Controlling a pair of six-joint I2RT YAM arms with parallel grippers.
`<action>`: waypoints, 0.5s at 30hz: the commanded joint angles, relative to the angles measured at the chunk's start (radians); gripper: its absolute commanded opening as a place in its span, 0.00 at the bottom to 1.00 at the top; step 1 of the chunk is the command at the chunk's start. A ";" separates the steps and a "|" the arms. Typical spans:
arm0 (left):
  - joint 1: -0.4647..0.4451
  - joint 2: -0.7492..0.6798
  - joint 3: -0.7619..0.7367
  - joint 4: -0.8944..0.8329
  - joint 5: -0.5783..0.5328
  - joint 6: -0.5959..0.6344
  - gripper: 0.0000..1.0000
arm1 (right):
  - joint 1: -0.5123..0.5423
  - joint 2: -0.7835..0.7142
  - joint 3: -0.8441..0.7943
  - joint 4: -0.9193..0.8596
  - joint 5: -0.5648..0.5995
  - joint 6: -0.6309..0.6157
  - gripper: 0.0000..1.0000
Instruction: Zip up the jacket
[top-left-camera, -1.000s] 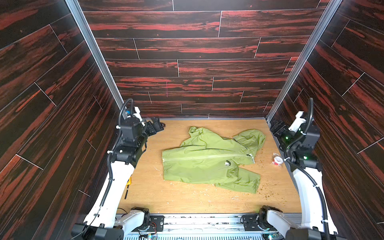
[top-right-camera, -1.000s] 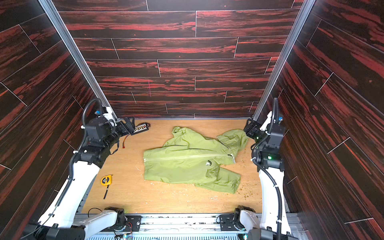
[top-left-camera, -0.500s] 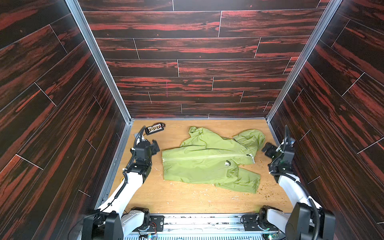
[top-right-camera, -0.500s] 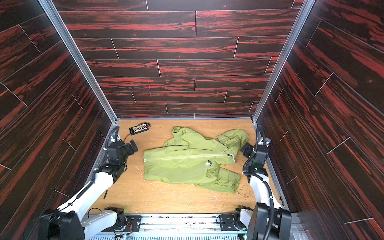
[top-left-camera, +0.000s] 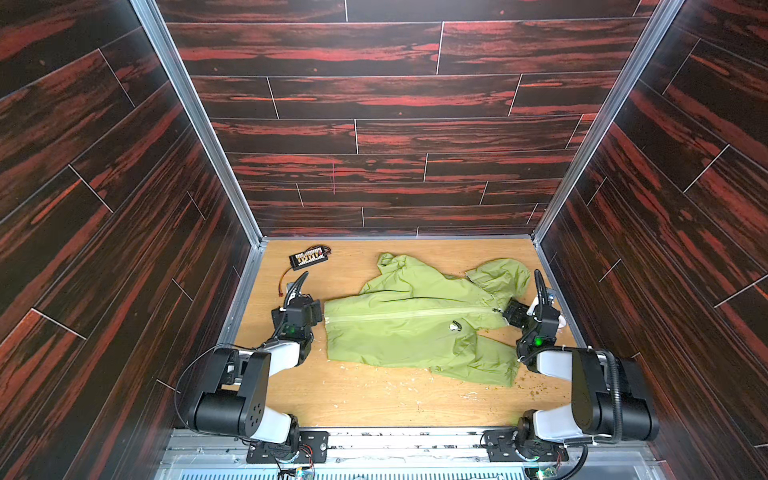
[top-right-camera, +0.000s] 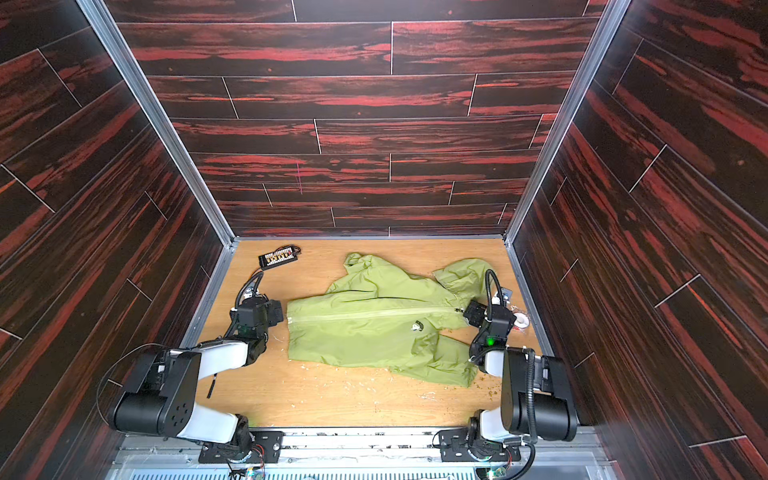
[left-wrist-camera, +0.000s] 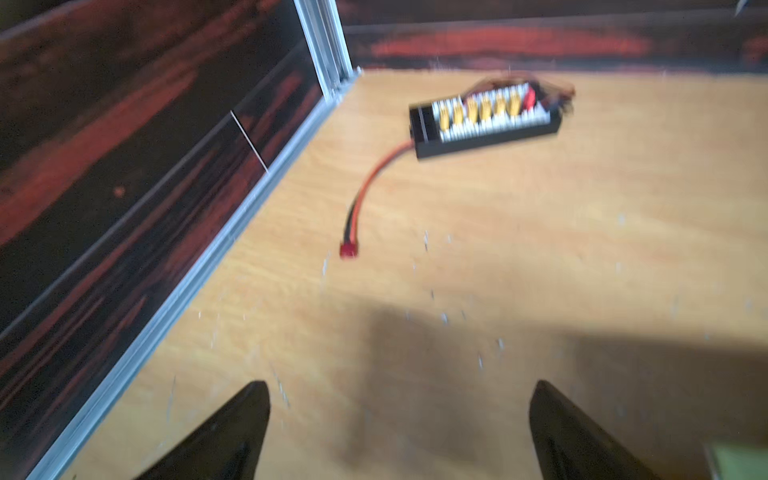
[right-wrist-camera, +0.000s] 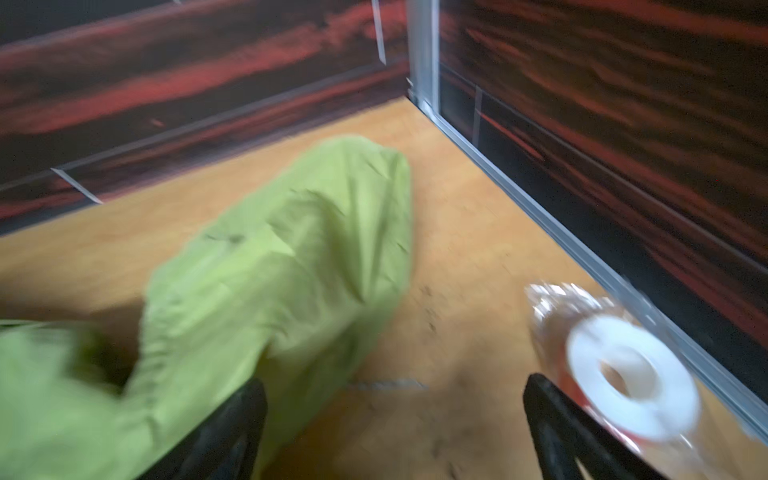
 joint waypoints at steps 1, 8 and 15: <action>0.053 0.047 -0.076 0.265 0.041 -0.015 1.00 | 0.017 0.096 -0.073 0.330 -0.067 -0.067 0.99; 0.059 0.054 -0.040 0.200 0.055 -0.020 1.00 | 0.039 0.084 -0.042 0.246 -0.032 -0.086 0.99; 0.059 0.049 -0.044 0.198 0.055 -0.019 1.00 | 0.042 0.086 -0.050 0.264 -0.027 -0.088 0.99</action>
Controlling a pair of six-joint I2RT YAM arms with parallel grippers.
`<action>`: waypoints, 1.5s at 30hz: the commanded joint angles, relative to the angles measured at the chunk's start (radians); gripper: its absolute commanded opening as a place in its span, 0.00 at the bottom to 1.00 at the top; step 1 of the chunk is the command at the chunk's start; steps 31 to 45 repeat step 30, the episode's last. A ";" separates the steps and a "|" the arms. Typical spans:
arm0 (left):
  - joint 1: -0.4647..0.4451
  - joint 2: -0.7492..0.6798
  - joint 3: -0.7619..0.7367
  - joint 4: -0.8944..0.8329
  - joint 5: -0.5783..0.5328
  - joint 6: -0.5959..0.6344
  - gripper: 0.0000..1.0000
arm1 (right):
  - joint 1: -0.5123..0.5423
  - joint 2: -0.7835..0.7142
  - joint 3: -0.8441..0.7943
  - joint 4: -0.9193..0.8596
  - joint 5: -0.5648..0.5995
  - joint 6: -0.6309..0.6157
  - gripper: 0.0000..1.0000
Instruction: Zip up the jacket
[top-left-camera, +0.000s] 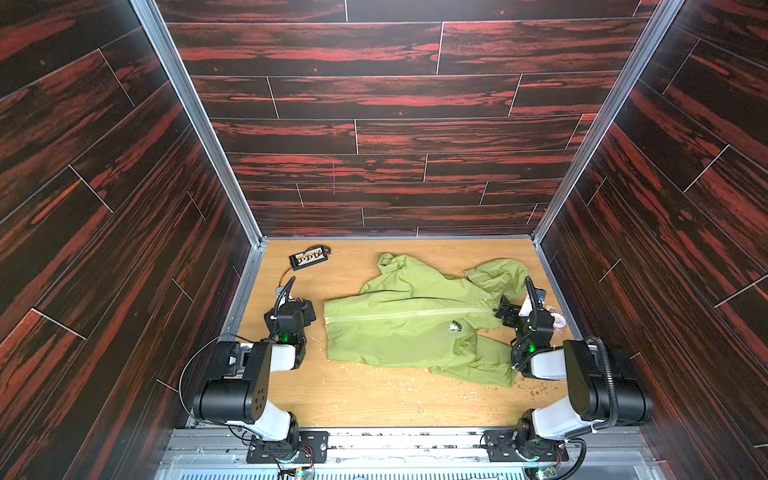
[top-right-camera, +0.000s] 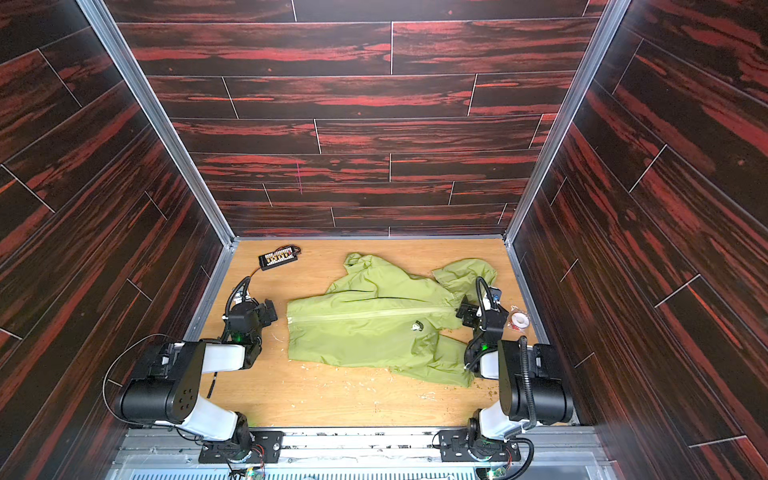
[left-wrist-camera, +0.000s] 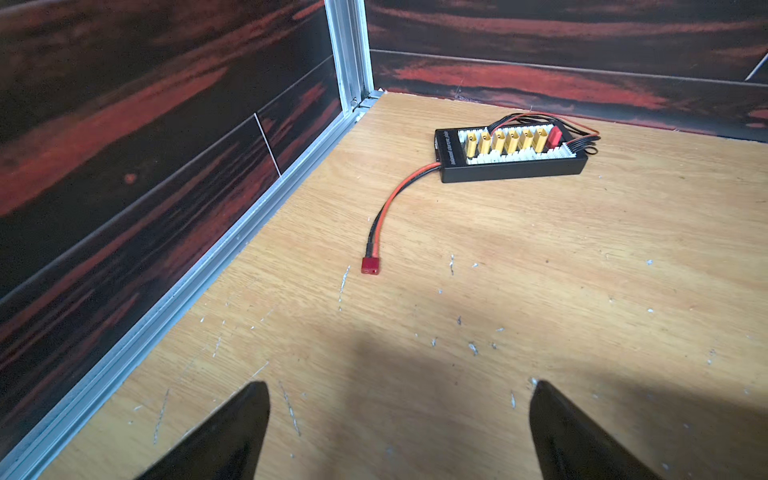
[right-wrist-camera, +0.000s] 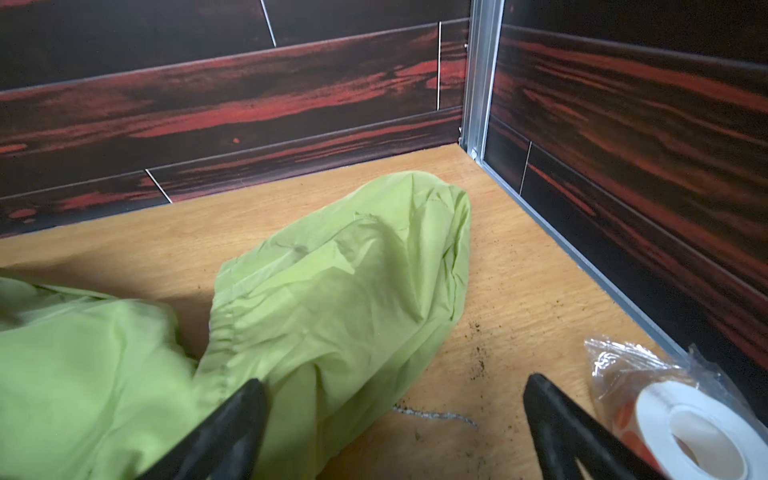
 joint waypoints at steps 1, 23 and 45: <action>0.001 -0.012 0.012 0.029 0.006 0.003 1.00 | 0.007 0.016 0.002 0.052 0.004 -0.023 0.99; 0.001 -0.013 0.012 0.027 0.008 0.004 1.00 | 0.010 0.024 0.019 0.028 0.000 -0.027 0.99; 0.001 -0.011 0.015 0.023 0.005 0.004 1.00 | 0.008 0.012 0.006 0.038 -0.018 -0.035 0.99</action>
